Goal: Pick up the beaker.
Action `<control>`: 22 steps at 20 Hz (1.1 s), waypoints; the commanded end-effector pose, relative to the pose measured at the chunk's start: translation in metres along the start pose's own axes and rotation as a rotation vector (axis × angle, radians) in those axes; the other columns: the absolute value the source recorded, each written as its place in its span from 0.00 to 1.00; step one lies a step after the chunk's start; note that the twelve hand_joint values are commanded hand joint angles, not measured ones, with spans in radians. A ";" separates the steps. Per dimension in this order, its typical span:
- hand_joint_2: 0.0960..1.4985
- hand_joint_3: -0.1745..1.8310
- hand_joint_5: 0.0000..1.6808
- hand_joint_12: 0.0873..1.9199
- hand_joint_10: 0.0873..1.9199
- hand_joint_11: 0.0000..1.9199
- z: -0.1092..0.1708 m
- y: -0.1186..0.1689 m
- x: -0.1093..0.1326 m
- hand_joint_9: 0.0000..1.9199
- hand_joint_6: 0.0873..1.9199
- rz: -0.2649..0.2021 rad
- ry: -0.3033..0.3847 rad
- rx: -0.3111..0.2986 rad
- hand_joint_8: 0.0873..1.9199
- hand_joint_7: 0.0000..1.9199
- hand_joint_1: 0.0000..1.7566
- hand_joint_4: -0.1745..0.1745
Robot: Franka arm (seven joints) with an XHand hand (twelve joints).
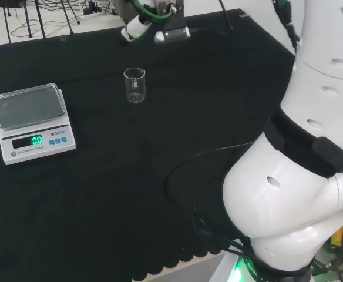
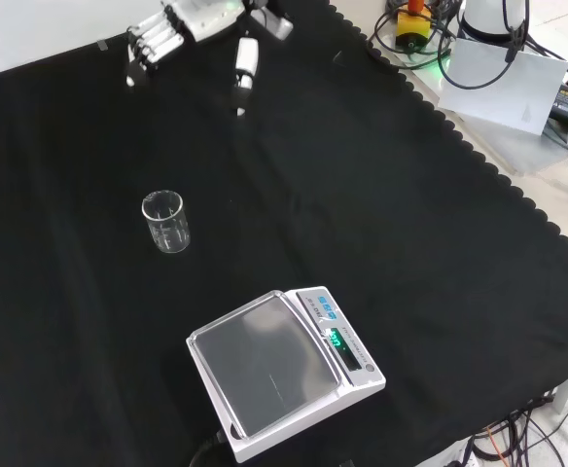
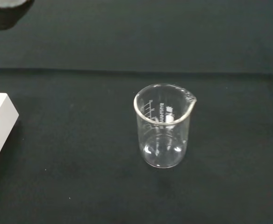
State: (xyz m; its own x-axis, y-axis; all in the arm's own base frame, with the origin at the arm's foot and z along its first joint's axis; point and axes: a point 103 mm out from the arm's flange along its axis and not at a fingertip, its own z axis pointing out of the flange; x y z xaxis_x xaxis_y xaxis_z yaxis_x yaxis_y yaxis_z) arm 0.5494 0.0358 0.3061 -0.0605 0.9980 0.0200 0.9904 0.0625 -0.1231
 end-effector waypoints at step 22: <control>0.45 0.22 0.09 0.57 0.43 0.00 0.109 0.087 -0.004 0.07 0.00 0.003 0.082 0.132 0.35 0.05 0.36 0.50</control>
State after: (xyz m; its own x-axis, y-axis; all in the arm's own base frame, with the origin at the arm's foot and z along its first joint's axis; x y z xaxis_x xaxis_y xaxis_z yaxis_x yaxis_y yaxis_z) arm 0.6193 0.0425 0.2023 -0.0523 0.9952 0.0830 0.9710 0.0700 -0.2285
